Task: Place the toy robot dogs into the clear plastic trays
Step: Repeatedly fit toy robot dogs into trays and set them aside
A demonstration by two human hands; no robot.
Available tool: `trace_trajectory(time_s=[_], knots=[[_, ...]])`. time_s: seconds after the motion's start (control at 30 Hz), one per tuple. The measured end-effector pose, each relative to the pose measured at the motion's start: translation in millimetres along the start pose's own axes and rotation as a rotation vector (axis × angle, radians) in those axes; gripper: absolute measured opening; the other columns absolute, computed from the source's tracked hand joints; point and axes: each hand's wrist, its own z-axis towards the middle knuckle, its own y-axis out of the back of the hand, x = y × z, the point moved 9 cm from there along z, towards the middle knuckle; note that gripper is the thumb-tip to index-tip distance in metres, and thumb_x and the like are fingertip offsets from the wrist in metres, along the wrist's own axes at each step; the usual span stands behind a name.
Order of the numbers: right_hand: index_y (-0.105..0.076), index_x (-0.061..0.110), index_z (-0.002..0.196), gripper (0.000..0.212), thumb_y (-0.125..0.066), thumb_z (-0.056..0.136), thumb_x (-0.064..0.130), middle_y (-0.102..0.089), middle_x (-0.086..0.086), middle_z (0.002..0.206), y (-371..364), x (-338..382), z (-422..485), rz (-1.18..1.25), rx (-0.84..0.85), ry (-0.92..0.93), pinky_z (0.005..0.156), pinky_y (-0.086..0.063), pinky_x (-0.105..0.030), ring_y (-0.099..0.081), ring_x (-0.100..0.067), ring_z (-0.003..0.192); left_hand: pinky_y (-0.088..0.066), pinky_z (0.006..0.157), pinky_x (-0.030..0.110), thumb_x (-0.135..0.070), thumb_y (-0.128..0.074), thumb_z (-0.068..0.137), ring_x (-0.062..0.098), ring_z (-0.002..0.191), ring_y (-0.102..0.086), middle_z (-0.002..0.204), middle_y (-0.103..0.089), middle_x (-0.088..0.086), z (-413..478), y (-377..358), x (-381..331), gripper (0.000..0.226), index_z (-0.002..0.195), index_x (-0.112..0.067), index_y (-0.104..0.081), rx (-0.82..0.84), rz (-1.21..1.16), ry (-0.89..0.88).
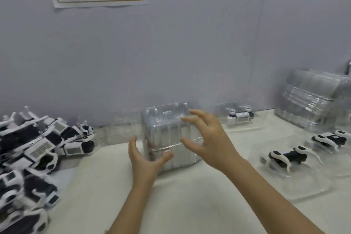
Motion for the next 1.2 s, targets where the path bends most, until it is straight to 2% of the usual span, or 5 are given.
trace_trajectory(time_s=[0.2, 0.37, 0.57, 0.77, 1.2], knots=[[-0.044, 0.037, 0.14, 0.062, -0.046, 0.087, 0.069, -0.05, 0.004, 0.14, -63.7, -29.2, 47.7, -0.374, 0.32, -0.091, 0.115, -0.018, -0.041, -0.038, -0.018, 0.134, -0.042, 0.088, 0.002, -0.041, -0.092, 0.047, -0.003, 0.127, -0.047, 0.151, -0.041, -0.01, 8.7, -16.7, 7.5, 0.134, 0.156, -0.023, -0.017, 0.182, -0.161, 0.054], [-0.061, 0.025, 0.12, 0.061, -0.053, 0.08, 0.07, -0.063, 0.003, 0.111, -68.4, -30.6, 60.7, -0.367, 0.303, -0.047, 0.095, -0.032, -0.035, -0.053, -0.02, 0.107, -0.044, 0.107, 0.03, -0.051, -0.089, 0.055, 0.005, 0.124, -0.055, 0.142, -0.053, -0.007, 10.2, -16.7, 12.3, 0.129, 0.156, -0.029, -0.013, 0.175, -0.161, 0.062], [-0.07, 0.021, 0.109, 0.053, -0.062, 0.079, 0.063, -0.06, 0.007, 0.092, -63.9, -25.7, 68.3, -0.268, 0.212, -0.044, 0.085, -0.033, -0.032, -0.055, -0.017, 0.098, -0.04, 0.076, -0.003, -0.035, -0.084, 0.071, -0.019, 0.099, -0.059, 0.109, -0.065, -0.033, 17.6, -16.1, 18.3, 0.109, 0.155, -0.021, -0.015, 0.193, -0.183, 0.048], [-0.073, 0.021, 0.109, 0.053, -0.064, 0.077, 0.063, -0.068, 0.005, 0.094, -61.8, -23.6, 67.4, -0.218, 0.12, -0.065, 0.1, -0.036, -0.038, -0.058, -0.018, 0.101, -0.035, 0.087, -0.005, -0.063, -0.075, 0.062, -0.001, 0.13, -0.046, 0.147, -0.048, -0.007, 18.2, -13.6, 23.6, 0.117, 0.155, -0.033, -0.011, 0.213, -0.137, 0.092], [-0.076, 0.027, 0.093, 0.046, -0.07, 0.068, 0.066, -0.054, 0.02, 0.075, -51.6, -30.3, 74.8, -0.181, 0.047, -0.147, 0.071, -0.032, -0.029, -0.051, -0.009, 0.089, -0.016, 0.12, 0.053, -0.084, -0.063, 0.056, 0.018, 0.141, -0.036, 0.15, -0.043, -0.009, 24.0, -27.0, 20.4, 0.117, 0.153, -0.038, -0.017, 0.277, -0.073, 0.099]])
